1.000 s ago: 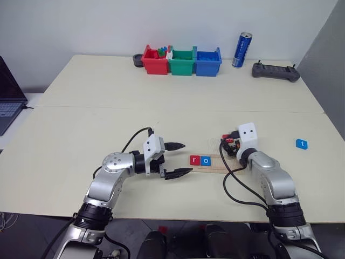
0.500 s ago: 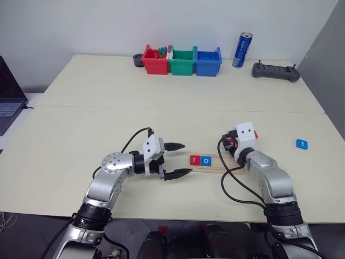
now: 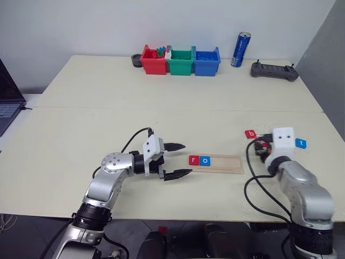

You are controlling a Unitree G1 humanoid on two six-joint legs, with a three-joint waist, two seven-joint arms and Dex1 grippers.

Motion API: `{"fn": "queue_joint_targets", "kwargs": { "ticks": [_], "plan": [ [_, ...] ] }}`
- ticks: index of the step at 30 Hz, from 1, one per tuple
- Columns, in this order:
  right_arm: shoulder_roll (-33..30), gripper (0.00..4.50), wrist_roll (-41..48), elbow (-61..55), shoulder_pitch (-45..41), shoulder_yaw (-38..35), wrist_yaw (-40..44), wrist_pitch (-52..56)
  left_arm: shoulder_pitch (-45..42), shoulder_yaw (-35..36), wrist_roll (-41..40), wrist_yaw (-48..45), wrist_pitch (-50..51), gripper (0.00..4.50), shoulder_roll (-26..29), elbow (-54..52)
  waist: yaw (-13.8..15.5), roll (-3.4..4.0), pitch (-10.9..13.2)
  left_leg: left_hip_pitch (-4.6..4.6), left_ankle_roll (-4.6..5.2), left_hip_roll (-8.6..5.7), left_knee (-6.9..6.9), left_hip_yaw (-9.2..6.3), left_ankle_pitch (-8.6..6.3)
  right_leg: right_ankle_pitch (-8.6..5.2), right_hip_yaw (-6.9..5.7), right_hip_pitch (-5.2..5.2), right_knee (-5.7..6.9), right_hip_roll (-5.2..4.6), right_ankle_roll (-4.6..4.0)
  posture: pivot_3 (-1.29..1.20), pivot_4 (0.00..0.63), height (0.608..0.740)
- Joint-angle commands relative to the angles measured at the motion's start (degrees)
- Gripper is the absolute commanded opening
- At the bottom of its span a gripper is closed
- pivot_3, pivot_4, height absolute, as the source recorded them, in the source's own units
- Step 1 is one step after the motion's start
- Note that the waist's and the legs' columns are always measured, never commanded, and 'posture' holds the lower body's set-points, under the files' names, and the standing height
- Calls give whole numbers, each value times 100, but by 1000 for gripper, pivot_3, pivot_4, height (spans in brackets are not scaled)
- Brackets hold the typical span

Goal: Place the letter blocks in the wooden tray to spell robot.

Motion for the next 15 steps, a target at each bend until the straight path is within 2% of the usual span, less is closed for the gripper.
{"fn": "queue_joint_targets", "kwargs": {
  "ticks": [1, 7, 15],
  "plan": [
    [-180, 1454, -9, 178, -12, -278, 15, -175, -56, -52, -115, -60, -58, 4500, 0, -67, -4, 0, 0, 1, 0, 0, 0, 1, 0, 0, 1, 0, 0, 0, 0, 0, 150, 740],
    [-158, 1454, 137, 901, -35, -721, -19, -269, -135, -79, -127, -108, -73, 4500, 22, 0, -3, 1, 0, 1, 1, 0, -1, 5, 0, 0, 5, 0, -1, 1, 0, 0, 150, 740],
    [-266, 4260, 329, 1229, -177, -967, 79, -457, -106, -56, -118, -100, -93, 4500, 53, -6, -9, 1, 1, 3, 1, 0, 0, 10, 0, 0, 10, 1, 0, 2, 0, 0, 150, 740]
  ]
}}
